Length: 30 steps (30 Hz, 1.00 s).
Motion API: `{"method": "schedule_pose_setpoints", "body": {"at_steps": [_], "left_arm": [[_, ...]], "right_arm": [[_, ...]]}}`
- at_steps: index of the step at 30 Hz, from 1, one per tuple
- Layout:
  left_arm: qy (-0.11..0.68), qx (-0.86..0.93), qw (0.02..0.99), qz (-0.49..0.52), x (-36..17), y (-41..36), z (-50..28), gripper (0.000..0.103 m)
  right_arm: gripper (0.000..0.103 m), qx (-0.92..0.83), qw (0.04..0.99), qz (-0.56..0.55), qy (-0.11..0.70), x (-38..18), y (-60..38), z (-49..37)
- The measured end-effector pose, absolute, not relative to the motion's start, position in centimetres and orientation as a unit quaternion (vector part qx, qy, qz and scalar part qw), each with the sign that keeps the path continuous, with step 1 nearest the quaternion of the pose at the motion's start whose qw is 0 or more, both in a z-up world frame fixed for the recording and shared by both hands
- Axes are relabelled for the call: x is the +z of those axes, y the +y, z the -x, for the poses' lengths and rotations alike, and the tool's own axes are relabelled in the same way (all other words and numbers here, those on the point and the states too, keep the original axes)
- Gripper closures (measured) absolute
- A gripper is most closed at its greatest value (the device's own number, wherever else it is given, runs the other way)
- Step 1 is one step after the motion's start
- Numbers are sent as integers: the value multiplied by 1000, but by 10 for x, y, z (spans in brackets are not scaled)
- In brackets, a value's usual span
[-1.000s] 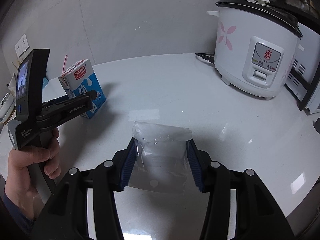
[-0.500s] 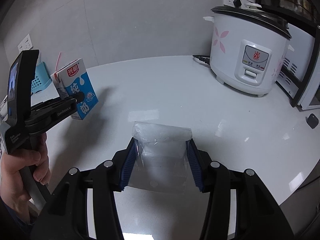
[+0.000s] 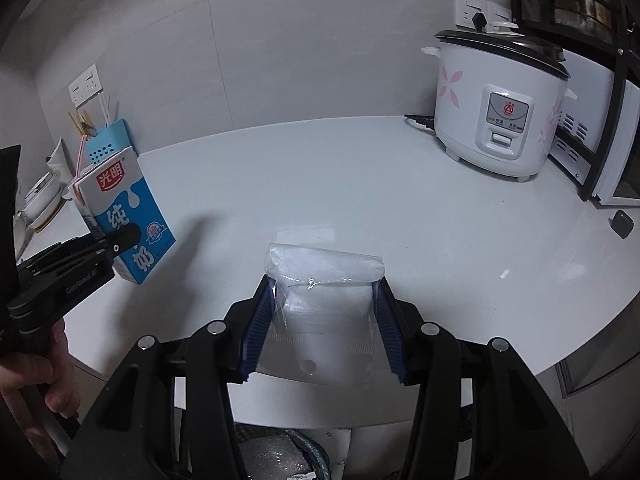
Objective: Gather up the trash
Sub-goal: 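Carry the milk carton and plastic bag down over the wastebasket with both tools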
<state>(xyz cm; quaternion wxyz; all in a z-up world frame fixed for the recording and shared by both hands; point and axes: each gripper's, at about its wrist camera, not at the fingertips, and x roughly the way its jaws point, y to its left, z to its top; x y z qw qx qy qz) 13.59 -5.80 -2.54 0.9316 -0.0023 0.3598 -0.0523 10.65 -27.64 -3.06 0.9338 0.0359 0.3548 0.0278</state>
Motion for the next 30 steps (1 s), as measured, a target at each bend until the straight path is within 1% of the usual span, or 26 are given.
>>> {"method": "schedule_pose_setpoints", "body": {"at_steps": [12, 17, 24, 30], "left_arm": [[331, -44, 943, 2, -22, -31, -24, 64], [320, -50, 946, 3, -26, -24, 16, 64], [318, -60, 946, 7, -43, -15, 63, 64], [321, -74, 944, 9, -69, -14, 94, 64]], "right_arm": [[56, 43, 945, -20, 322, -32, -235, -27], [56, 61, 944, -19, 323, -49, -223, 7], [56, 66, 947, -17, 315, -70, -217, 48], [56, 82, 947, -16, 310, -91, -214, 76]]}}
